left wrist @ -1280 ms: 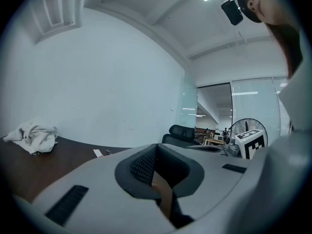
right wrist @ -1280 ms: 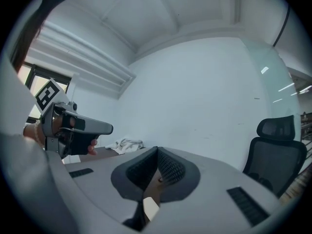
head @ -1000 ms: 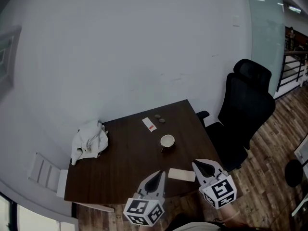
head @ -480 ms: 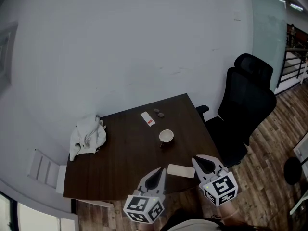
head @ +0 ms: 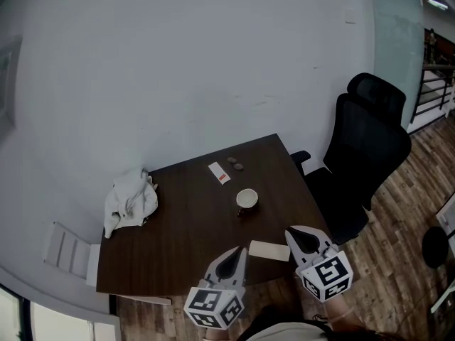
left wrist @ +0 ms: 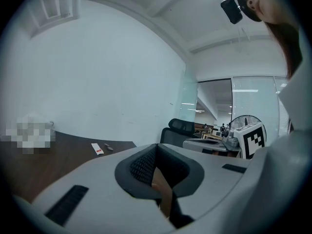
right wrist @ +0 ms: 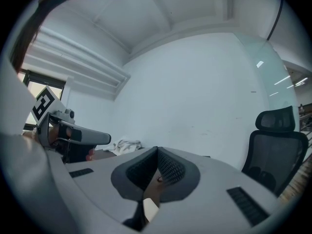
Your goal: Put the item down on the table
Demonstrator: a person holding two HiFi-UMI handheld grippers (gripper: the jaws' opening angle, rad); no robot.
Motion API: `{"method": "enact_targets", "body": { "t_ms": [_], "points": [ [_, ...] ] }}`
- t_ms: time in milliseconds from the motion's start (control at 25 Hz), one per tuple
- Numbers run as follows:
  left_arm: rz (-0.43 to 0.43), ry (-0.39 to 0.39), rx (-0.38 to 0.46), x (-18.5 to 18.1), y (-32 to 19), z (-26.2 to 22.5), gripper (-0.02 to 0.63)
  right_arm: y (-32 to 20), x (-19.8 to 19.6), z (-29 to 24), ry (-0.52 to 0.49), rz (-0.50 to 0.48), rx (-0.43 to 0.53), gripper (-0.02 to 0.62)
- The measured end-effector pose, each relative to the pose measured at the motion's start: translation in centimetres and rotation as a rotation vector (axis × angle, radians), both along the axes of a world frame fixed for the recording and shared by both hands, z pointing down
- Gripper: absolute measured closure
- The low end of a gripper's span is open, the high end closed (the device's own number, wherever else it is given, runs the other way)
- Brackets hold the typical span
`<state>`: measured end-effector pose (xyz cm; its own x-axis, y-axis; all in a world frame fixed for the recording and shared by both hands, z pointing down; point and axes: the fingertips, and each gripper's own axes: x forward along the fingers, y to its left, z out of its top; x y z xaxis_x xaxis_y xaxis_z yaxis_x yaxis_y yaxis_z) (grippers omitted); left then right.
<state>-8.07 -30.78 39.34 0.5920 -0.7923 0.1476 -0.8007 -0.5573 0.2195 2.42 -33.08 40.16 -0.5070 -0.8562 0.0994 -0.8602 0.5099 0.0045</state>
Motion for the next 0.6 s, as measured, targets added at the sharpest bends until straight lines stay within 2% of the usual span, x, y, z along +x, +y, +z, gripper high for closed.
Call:
{"method": "enact_targets", "body": {
  "t_ms": [200,600],
  "points": [
    [0.001,-0.008,-0.01,0.0,-0.3,0.4,0.589,-0.5,-0.1,0.2,0.017,-0.001,0.018,0.588],
    [0.028,-0.024,-0.036,0.6,-0.6,1.5,0.589,-1.4,-1.1,0.9,-0.028,-0.028,0.01,0.588]
  ]
}}
